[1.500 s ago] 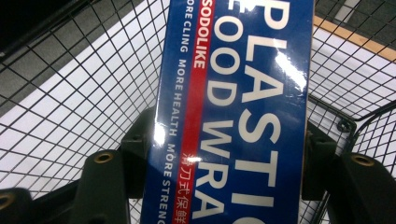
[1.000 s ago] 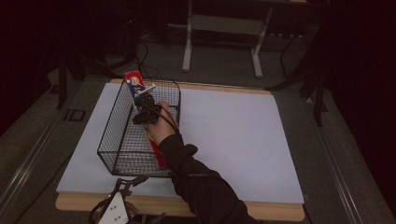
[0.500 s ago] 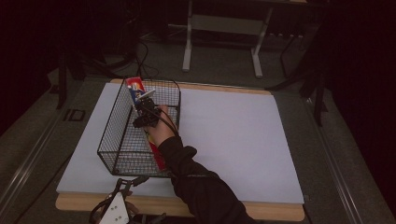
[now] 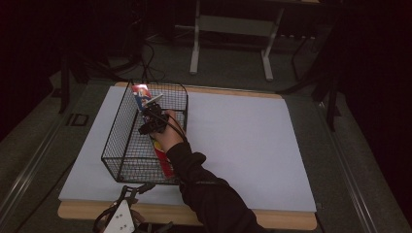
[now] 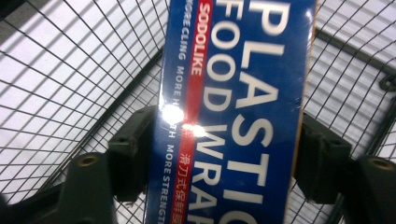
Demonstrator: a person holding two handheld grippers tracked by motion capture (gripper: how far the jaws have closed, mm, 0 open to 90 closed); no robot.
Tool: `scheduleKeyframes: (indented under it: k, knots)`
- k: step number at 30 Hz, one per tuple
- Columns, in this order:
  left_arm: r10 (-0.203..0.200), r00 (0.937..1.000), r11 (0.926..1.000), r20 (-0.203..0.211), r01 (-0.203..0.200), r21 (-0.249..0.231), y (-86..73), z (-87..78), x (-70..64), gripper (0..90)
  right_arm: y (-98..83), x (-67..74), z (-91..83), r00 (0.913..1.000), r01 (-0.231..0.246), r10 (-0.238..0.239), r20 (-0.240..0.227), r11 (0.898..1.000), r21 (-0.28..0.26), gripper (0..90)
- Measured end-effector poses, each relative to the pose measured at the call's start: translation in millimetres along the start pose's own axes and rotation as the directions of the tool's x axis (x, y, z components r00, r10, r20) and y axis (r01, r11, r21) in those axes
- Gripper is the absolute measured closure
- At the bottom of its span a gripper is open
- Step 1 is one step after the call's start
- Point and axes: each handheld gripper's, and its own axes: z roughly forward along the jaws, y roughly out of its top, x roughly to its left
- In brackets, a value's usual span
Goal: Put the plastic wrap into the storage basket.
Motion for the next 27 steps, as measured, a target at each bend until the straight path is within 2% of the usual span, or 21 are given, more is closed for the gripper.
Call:
scheduleKeyframes:
  k: [3, 5, 8, 10, 12, 15, 19, 27]
  knots:
    - [0.001, 1.0, 1.0, 0.0, -0.001, 0.001, 0.0, 0.2, -0.3, 0.1, 1.8, -0.8, -9.5, 0.9998, 0.007, -0.007, -0.016, 1.0, -0.029, 23.5]
    - [0.001, 1.0, 1.0, -0.001, -0.001, 0.001, 0.0, 0.2, -0.4, 0.1, 2.0, -2.2, -18.5, 0.9982, 0.036, -0.039, -0.045, 0.998, -0.054, 17.3]
    - [-0.002, 1.0, 1.0, 0.0, 0.002, 0.003, -0.4, 0.6, -0.2, 0.1, 2.0, -6.3, -29.1, 0.995, 0.044, -0.052, -0.085, 0.995, -0.091, 12.9]
    - [-0.003, 1.0, 1.0, 0.001, 0.003, 0.002, -0.4, 0.9, -0.2, 0.1, 1.6, -8.6, -35.3, 0.993, 0.054, -0.064, -0.1, 0.993, -0.105, 13.9]
    - [-0.001, 1.0, 1.0, 0.0, 0.001, 0.002, -0.4, 0.9, -0.3, 0.1, 0.5, -9.7, -41.7, 0.9885, 0.088, -0.1, -0.113, 0.99, -0.108, 13.0]
    - [-0.001, 1.0, 1.0, 0.0, 0.001, 0.004, -0.5, 1.1, -0.3, 0.1, -1.4, -13.9, -53.5, 0.9834, 0.091, -0.11, -0.144, 0.987, -0.136, 13.7]
    - [-0.003, 1.0, 1.0, 0.003, 0.003, 0.006, -0.6, 1.6, -0.6, 0.1, -6.1, -21.7, -67.0, 0.9789, 0.125, -0.146, -0.143, 0.981, -0.148, 13.3]
    - [0.0, 1.0, 0.9999, 0.002, 0.0, 0.013, -1.1, 3.1, -0.9, 0.0, -18.3, -39.9, -92.9, 0.9805, 0.122, -0.147, -0.131, 0.976, -0.179, 13.7]
